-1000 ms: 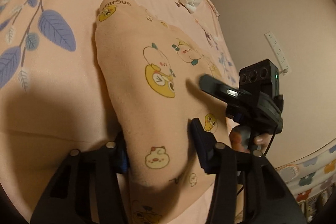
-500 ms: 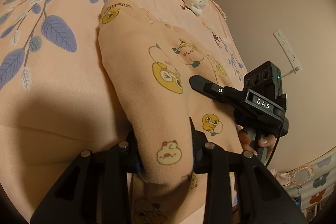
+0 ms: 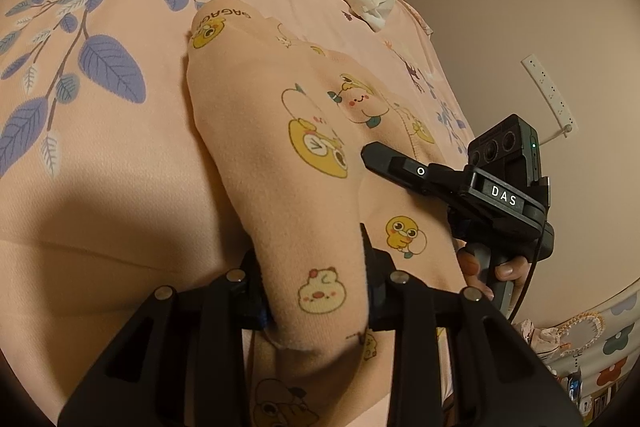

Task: Fold small clothes

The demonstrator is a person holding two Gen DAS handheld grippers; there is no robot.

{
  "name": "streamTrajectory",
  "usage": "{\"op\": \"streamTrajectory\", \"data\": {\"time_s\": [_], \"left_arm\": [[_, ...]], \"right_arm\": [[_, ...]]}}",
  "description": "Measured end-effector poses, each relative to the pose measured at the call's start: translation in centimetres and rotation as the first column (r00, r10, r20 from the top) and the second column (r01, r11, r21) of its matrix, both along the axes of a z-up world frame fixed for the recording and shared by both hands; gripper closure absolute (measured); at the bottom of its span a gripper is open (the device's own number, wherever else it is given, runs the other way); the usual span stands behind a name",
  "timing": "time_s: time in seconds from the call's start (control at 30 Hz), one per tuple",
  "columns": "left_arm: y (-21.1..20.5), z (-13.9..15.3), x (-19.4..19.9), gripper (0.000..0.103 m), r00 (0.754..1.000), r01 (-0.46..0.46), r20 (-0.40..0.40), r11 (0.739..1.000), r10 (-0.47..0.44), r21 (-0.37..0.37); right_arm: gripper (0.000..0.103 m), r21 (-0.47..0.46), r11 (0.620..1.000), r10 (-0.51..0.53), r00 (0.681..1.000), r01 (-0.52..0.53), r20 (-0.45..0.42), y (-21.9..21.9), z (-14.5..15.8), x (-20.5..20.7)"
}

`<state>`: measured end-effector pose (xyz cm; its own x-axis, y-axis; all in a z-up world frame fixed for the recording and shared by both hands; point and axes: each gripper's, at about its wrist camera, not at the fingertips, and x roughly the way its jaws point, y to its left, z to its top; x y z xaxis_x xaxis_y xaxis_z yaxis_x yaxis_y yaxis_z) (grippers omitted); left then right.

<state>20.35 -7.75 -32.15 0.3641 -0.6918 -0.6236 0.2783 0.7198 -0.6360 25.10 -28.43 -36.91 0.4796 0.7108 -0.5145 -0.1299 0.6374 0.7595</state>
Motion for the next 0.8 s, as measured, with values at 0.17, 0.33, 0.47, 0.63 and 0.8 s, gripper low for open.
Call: {"op": "streamTrajectory", "data": {"time_s": [0.17, 0.33, 0.47, 0.63, 0.8], "left_arm": [[0.0, 0.0, 0.0, 0.071, 1.000, -0.004, 0.002, 1.000, 0.004, -0.001], [0.3, 0.8, -0.3, 0.072, 0.999, -0.009, 0.039, 1.000, 0.009, 0.006], [0.3, 2.3, -1.0, 0.073, 0.995, -0.005, 0.103, 1.000, 0.002, 0.031], [0.4, 3.8, -1.6, 0.073, 0.985, 0.003, 0.171, 1.000, -0.007, 0.022], [0.9, 4.2, -1.7, 0.073, 0.984, 0.017, 0.176, 1.000, -0.013, -0.021]], "right_arm": [[0.072, -0.021, 1.000, -0.008, 1.000, 0.008, 0.004, 0.4, 0.4, -0.2], [0.071, -0.074, 0.997, -0.013, 1.000, 0.014, 0.014, 1.1, 1.8, -0.3], [0.071, -0.116, 0.993, 0.008, 0.997, 0.000, 0.071, 1.6, 3.6, -0.9], [0.071, -0.071, 0.997, -0.005, 0.993, 0.014, 0.121, 1.4, 4.8, -1.2], [0.071, -0.081, 0.997, -0.002, 0.986, 0.015, 0.166, 1.8, 6.1, -1.8]]}}
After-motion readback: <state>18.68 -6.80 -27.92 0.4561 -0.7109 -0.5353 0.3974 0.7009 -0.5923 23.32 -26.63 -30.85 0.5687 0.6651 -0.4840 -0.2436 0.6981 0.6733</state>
